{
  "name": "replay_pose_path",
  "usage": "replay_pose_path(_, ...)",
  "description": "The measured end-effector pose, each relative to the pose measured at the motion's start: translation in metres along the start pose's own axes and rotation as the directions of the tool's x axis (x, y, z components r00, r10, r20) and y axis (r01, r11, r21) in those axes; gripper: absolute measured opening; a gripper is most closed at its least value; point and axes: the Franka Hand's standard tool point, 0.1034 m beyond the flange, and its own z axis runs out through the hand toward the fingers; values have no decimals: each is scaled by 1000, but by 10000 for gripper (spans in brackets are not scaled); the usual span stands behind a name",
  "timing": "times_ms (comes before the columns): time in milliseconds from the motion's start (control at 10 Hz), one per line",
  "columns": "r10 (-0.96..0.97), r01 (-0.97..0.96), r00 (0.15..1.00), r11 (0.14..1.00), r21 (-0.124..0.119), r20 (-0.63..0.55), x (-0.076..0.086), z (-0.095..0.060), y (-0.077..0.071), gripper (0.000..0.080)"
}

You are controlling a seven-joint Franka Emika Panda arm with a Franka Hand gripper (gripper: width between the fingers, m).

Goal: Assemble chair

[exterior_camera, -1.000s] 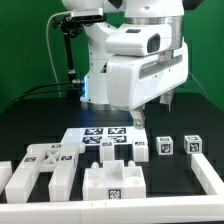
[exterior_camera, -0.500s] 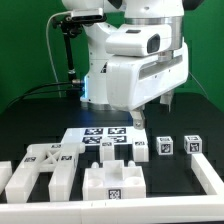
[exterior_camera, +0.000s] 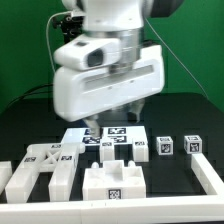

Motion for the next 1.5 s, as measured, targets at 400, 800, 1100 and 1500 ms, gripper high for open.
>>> replay_pose_path(400,216,-216,976,976,-2,-5,2,4,-1,650)
replay_pose_path(800,309,-310,951,951,-23,-19,7,37,27,650)
replay_pose_path(1100,309,-310,950,950,-24,-38,8,59,31,650)
replay_pose_path(1500,310,-310,950,950,-21,-34,11,67,31,650)
